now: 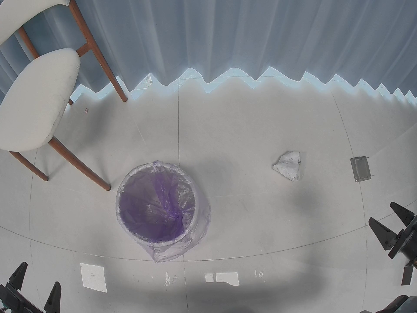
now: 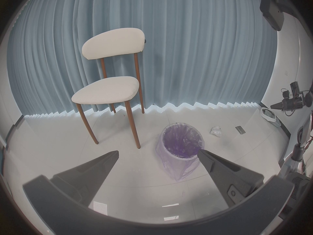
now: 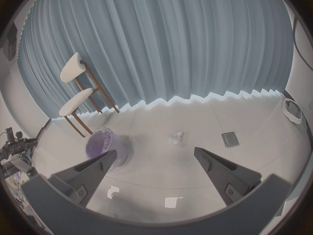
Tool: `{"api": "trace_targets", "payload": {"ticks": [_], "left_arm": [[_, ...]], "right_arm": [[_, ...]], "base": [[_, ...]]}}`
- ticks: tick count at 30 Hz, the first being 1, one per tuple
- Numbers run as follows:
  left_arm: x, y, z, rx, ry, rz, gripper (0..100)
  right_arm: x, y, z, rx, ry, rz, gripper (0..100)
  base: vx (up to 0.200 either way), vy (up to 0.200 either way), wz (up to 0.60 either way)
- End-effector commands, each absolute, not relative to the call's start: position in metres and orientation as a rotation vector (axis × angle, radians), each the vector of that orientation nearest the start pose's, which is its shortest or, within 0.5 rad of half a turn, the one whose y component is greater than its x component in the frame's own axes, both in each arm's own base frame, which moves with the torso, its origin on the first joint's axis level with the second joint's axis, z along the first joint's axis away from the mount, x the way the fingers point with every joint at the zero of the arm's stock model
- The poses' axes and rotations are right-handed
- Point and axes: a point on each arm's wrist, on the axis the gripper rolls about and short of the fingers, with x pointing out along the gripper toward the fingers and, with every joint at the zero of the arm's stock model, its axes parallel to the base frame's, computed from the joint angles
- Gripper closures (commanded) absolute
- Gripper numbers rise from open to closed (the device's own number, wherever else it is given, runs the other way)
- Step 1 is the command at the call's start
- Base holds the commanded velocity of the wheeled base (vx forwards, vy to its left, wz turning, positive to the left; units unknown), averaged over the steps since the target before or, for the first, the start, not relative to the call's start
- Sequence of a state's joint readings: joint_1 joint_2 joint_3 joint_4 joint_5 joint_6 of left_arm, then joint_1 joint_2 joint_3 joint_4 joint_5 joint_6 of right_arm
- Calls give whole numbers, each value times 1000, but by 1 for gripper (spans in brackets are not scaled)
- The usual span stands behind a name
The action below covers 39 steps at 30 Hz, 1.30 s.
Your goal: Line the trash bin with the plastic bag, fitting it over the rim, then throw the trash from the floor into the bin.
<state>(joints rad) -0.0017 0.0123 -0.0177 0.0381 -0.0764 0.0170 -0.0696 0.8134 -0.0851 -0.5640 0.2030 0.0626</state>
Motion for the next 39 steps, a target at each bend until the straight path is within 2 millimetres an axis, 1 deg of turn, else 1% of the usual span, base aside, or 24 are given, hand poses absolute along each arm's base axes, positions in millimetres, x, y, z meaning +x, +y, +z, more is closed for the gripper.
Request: {"api": "trace_targets", "payload": {"ticks": [1, 2, 3, 5, 6, 7, 8, 13, 17, 19, 21, 23, 26, 29, 30, 32, 39], "left_arm": [[-23, -2, 72, 15, 39, -79, 0], [-23, -2, 72, 15, 39, -79, 0], [-23, -2, 72, 15, 39, -79, 0], [-23, -2, 72, 15, 39, -79, 0], [-23, -2, 72, 14, 39, -79, 0], [-23, -2, 72, 14, 39, -79, 0], [-23, -2, 72, 14, 38, -77, 0], [-23, -2, 72, 12, 36, -77, 0], [-23, -2, 72, 11, 36, -75, 0], [-23, -2, 72, 11, 36, -75, 0], [-23, -2, 72, 11, 36, -77, 0], [-23, -2, 72, 11, 36, -77, 0], [-23, -2, 72, 11, 36, -77, 0], [-23, -2, 72, 11, 36, -77, 0], [-23, -2, 72, 11, 36, -77, 0], [-23, -2, 72, 11, 36, -77, 0], [-23, -2, 72, 11, 36, -77, 0]], "right_arm": [[98, -1, 145, 90, 220, 137, 0], [103, -2, 147, 90, 222, 137, 0], [103, -2, 147, 90, 222, 137, 0], [119, -3, 153, 89, 215, 131, 0], [126, -4, 152, 89, 229, 129, 0], [126, -4, 152, 89, 229, 129, 0], [133, -4, 148, 85, 248, 129, 0], [149, -12, 137, 79, 305, 85, 0], [153, -24, 120, 102, 363, 1, 0], [150, -25, 110, 109, 387, -11, 0], [139, -23, 94, 117, 440, -11, 0], [139, -23, 92, 132, 454, -17, 0], [145, -25, 89, 128, 471, -14, 0], [155, -27, 79, 132, 512, -14, 0], [155, -27, 79, 132, 512, -14, 0], [166, -28, 70, 130, 530, -7, 0], [180, -16, 50, 118, 618, 73, 0]], "base": [[0, 0, 0], [0, 0, 0], [0, 0, 0], [0, 0, 0], [0, 0, 0], [0, 0, 0], [0, 0, 0], [0, 0, 0], [0, 0, 0], [0, 0, 0], [0, 0, 0], [0, 0, 0], [0, 0, 0], [0, 0, 0], [0, 0, 0], [0, 0, 0], [0, 0, 0]]}}
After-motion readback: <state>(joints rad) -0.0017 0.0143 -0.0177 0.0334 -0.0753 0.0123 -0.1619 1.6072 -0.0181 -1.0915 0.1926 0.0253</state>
